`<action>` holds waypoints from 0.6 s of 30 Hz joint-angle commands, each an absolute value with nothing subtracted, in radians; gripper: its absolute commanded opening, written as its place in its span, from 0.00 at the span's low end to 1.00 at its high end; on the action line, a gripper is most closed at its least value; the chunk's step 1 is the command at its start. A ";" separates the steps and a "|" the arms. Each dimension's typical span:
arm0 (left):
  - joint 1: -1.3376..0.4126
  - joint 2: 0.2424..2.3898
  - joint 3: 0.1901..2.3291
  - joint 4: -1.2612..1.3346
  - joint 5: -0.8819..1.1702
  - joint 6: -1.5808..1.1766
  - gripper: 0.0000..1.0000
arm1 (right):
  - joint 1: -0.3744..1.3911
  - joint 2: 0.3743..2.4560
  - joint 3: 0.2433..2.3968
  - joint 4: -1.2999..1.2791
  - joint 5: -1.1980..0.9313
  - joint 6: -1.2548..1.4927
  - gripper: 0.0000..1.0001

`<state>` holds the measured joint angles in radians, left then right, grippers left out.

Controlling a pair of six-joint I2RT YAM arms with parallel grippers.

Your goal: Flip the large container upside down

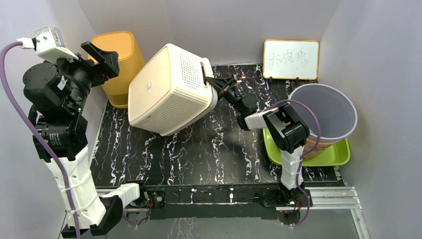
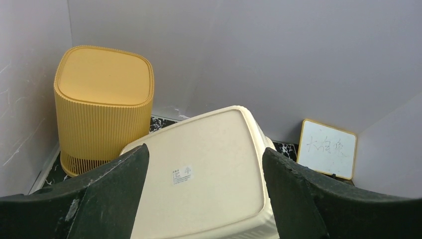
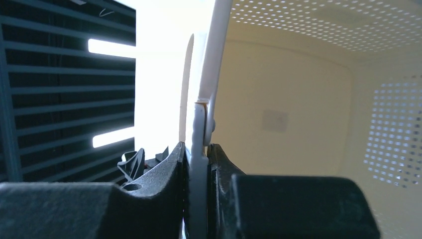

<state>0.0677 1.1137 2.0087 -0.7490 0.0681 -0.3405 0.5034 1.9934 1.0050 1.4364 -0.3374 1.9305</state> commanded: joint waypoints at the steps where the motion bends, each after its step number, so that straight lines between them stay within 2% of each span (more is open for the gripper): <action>1: 0.063 1.100 1.993 -0.738 0.095 -0.328 0.82 | 0.457 2.065 1.019 1.424 -0.455 1.743 0.00; 10: 0.063 1.095 1.951 -0.728 0.130 -0.330 0.81 | 0.361 2.190 1.030 1.394 -0.499 1.663 0.18; 18: 0.063 1.109 1.937 -0.721 0.139 -0.321 0.81 | 0.317 2.219 1.094 1.242 -0.504 1.543 0.23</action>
